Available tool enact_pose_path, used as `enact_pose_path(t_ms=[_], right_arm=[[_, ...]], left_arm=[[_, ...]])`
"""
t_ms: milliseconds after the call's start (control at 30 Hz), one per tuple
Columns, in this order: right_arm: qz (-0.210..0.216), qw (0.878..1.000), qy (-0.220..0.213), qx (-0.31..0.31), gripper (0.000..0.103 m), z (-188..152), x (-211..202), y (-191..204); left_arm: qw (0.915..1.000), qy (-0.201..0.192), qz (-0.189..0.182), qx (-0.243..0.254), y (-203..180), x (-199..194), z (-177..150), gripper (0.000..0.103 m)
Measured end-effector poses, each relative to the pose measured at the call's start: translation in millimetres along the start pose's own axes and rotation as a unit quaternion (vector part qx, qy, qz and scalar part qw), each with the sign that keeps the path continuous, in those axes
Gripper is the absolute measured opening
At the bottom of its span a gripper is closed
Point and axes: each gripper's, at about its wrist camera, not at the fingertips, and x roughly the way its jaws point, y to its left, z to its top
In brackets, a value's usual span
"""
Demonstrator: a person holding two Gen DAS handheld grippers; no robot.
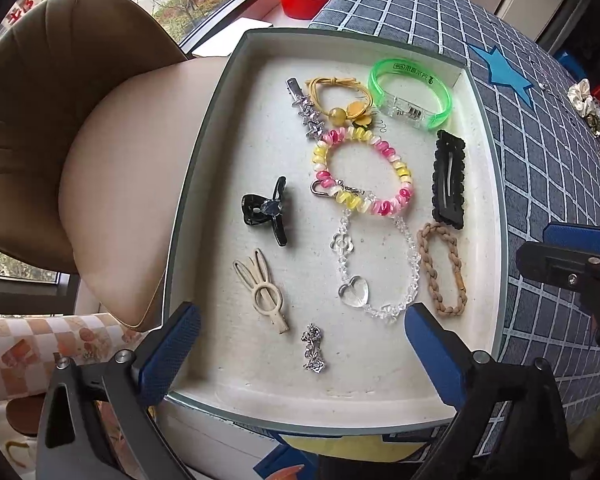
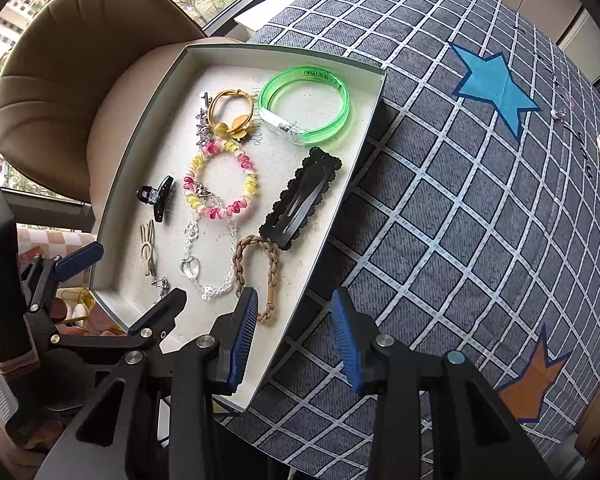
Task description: Organize jewelry
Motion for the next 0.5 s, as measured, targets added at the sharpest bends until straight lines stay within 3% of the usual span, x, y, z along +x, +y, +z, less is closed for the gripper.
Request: enact_pose_path(t_ms=[267,433,500], right_arm=[[0.002,1.000,0.010,-0.001,0.042,0,5,4],[-0.003,1.000,0.014,-0.011,0.050,-1,3,9],[-0.008,1.000,0.013,-0.014,0.058,-2,0,11]], left_arm=[[0.9997,0.011,0.018,-0.008,5,1,-7,0.103],[0.9993,0.018,0.025,-0.021,15,-6,-10,0.103],[0.9994,0.014,0.023,-0.021,17,-13,-13,0.103]])
